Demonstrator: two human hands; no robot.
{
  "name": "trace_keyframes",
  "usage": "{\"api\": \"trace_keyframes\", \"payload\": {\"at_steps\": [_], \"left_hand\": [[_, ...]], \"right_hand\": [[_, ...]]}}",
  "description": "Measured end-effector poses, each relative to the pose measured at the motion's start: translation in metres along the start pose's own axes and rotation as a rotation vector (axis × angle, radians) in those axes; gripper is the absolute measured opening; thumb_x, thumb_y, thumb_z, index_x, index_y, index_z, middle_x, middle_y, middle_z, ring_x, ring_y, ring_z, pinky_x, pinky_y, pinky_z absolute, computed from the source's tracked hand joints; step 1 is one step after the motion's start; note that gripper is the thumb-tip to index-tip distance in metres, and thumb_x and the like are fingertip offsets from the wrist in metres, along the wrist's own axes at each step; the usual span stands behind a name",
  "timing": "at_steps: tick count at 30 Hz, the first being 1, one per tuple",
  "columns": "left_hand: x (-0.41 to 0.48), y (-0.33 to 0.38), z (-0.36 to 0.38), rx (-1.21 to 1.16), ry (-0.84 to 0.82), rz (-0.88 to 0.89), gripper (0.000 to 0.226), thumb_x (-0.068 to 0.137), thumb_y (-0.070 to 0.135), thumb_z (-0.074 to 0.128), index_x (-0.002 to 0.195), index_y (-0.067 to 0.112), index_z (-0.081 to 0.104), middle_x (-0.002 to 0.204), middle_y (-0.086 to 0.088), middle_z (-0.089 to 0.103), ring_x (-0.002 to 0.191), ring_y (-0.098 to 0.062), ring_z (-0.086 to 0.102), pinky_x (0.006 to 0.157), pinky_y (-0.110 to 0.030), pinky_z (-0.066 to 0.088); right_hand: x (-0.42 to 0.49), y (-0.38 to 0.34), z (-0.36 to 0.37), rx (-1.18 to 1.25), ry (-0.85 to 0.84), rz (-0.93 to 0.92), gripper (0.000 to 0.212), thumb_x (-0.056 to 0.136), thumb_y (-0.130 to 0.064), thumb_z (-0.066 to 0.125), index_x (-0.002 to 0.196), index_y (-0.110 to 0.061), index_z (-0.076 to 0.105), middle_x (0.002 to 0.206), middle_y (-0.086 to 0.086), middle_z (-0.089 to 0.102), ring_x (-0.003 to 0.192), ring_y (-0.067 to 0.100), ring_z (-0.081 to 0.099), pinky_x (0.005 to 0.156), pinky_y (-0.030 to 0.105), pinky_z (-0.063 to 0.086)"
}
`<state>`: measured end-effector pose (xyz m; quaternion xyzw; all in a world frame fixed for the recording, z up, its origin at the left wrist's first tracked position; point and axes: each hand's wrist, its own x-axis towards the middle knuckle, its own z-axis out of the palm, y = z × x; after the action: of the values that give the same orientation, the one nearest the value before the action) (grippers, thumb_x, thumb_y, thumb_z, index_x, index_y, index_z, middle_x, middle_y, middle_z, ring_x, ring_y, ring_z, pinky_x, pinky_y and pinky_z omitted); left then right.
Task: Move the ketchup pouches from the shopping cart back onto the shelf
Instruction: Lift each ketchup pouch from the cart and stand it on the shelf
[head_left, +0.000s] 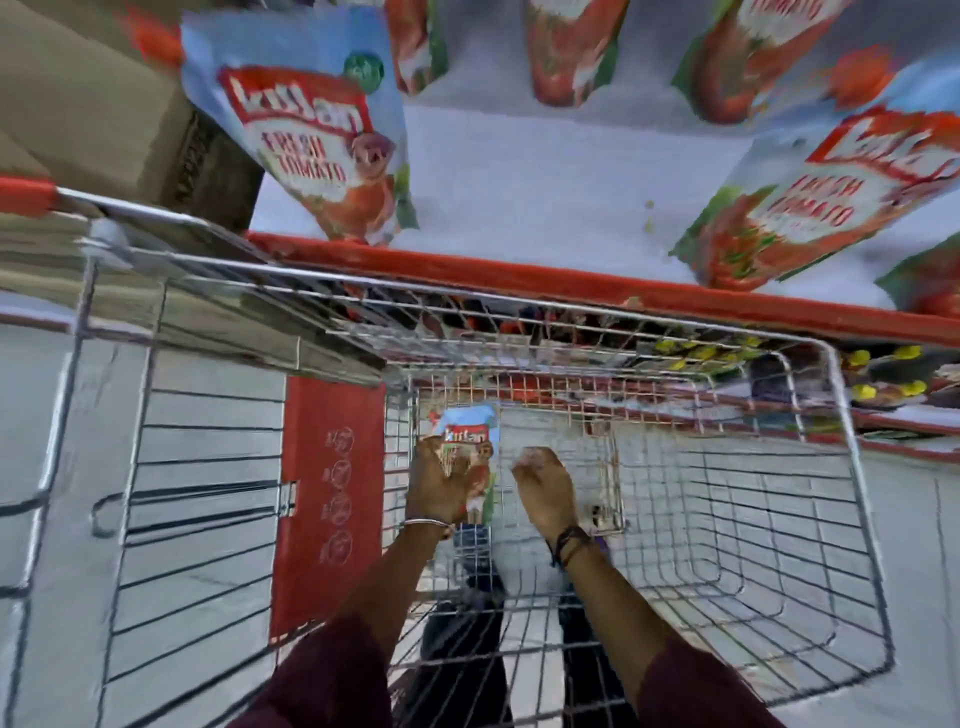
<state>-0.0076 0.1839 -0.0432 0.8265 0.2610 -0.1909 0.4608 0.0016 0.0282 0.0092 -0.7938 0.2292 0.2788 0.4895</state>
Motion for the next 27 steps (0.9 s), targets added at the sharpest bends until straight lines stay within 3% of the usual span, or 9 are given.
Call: {"api": "trace_keyframes", "payload": {"at_steps": [2, 4, 8, 10, 12, 17, 19, 22, 27], "left_hand": [[-0.001, 0.013, -0.001, -0.078, -0.045, -0.053, 0.032, 0.079, 0.028, 0.063, 0.094, 0.000, 0.059, 0.092, -0.019, 0.066, 0.076, -0.019, 0.065, 0.064, -0.028, 0.054], [-0.002, 0.021, -0.003, -0.061, -0.063, -0.097, 0.019, 0.083, 0.007, 0.058, 0.098, -0.005, 0.059, 0.093, -0.021, 0.063, 0.076, -0.017, 0.060, 0.061, -0.018, 0.042], [0.020, -0.002, 0.006, 0.074, -0.144, -0.301, 0.048, 0.084, 0.021, 0.060, 0.123, -0.002, 0.045, 0.122, -0.022, 0.056, 0.112, -0.036, 0.055, 0.088, -0.037, 0.047], [0.033, -0.014, 0.011, 0.154, -0.088, -0.316, 0.040, 0.088, 0.021, 0.051, 0.115, -0.008, 0.046, 0.117, -0.032, 0.055, 0.107, -0.043, 0.055, 0.086, -0.045, 0.049], [0.041, -0.017, 0.013, 0.167, -0.048, -0.296, 0.030, 0.091, 0.014, 0.043, 0.103, -0.012, 0.052, 0.106, -0.036, 0.059, 0.098, -0.045, 0.059, 0.079, -0.046, 0.051], [0.051, -0.021, 0.015, 0.128, -0.140, -0.377, 0.024, 0.087, 0.011, 0.048, 0.099, -0.006, 0.061, 0.106, -0.027, 0.067, 0.096, -0.038, 0.063, 0.070, -0.034, 0.044], [0.056, -0.024, 0.013, 0.122, -0.156, -0.414, 0.025, 0.082, 0.015, 0.057, 0.098, -0.002, 0.065, 0.104, -0.024, 0.069, 0.095, -0.037, 0.064, 0.075, -0.035, 0.049], [0.062, -0.035, 0.017, 0.067, -0.169, -0.488, 0.026, 0.072, 0.012, 0.069, 0.093, -0.003, 0.067, 0.100, -0.025, 0.070, 0.096, -0.037, 0.065, 0.083, -0.042, 0.054], [0.043, -0.008, 0.007, -0.047, -0.171, -0.432, 0.022, 0.070, 0.003, 0.071, 0.088, -0.008, 0.066, 0.093, -0.022, 0.069, 0.091, -0.033, 0.064, 0.083, -0.040, 0.052]], "right_hand": [[0.020, 0.012, 0.019, -0.056, -0.085, 0.085, 0.032, 0.092, -0.011, 0.054, 0.121, 0.004, 0.054, 0.131, 0.019, 0.054, 0.116, 0.034, 0.054, 0.089, 0.021, 0.040], [0.032, 0.019, 0.026, -0.083, -0.128, 0.135, 0.039, 0.091, -0.015, 0.056, 0.126, 0.003, 0.048, 0.135, 0.020, 0.051, 0.119, 0.036, 0.052, 0.093, 0.029, 0.043], [0.062, 0.032, 0.046, -0.115, -0.251, 0.227, 0.051, 0.086, -0.024, 0.063, 0.127, 0.002, 0.045, 0.127, 0.020, 0.056, 0.115, 0.035, 0.056, 0.086, 0.028, 0.044], [0.082, 0.050, 0.059, -0.090, -0.274, 0.250, 0.055, 0.073, -0.038, 0.068, 0.115, -0.005, 0.056, 0.112, 0.013, 0.068, 0.097, 0.030, 0.067, 0.084, 0.036, 0.055], [0.092, 0.057, 0.067, -0.063, -0.234, 0.268, 0.049, 0.070, -0.035, 0.066, 0.110, -0.006, 0.058, 0.099, 0.010, 0.073, 0.085, 0.026, 0.070, 0.074, 0.040, 0.060], [0.088, 0.043, 0.073, -0.040, -0.118, 0.326, 0.048, 0.082, -0.016, 0.064, 0.118, 0.000, 0.039, 0.102, 0.010, 0.064, 0.090, 0.032, 0.065, 0.063, 0.034, 0.053], [0.091, 0.048, 0.076, -0.048, -0.105, 0.303, 0.049, 0.079, -0.023, 0.068, 0.116, 0.001, 0.047, 0.103, 0.008, 0.066, 0.092, 0.032, 0.066, 0.067, 0.034, 0.053], [0.102, 0.079, 0.080, -0.077, -0.091, 0.285, 0.055, 0.069, -0.044, 0.070, 0.106, -0.004, 0.063, 0.102, 0.015, 0.073, 0.087, 0.028, 0.070, 0.054, 0.021, 0.049], [0.064, 0.046, 0.049, -0.043, -0.021, 0.239, 0.031, 0.077, -0.021, 0.071, 0.101, -0.002, 0.067, 0.099, 0.014, 0.073, 0.091, 0.028, 0.069, 0.051, 0.016, 0.047]]}}
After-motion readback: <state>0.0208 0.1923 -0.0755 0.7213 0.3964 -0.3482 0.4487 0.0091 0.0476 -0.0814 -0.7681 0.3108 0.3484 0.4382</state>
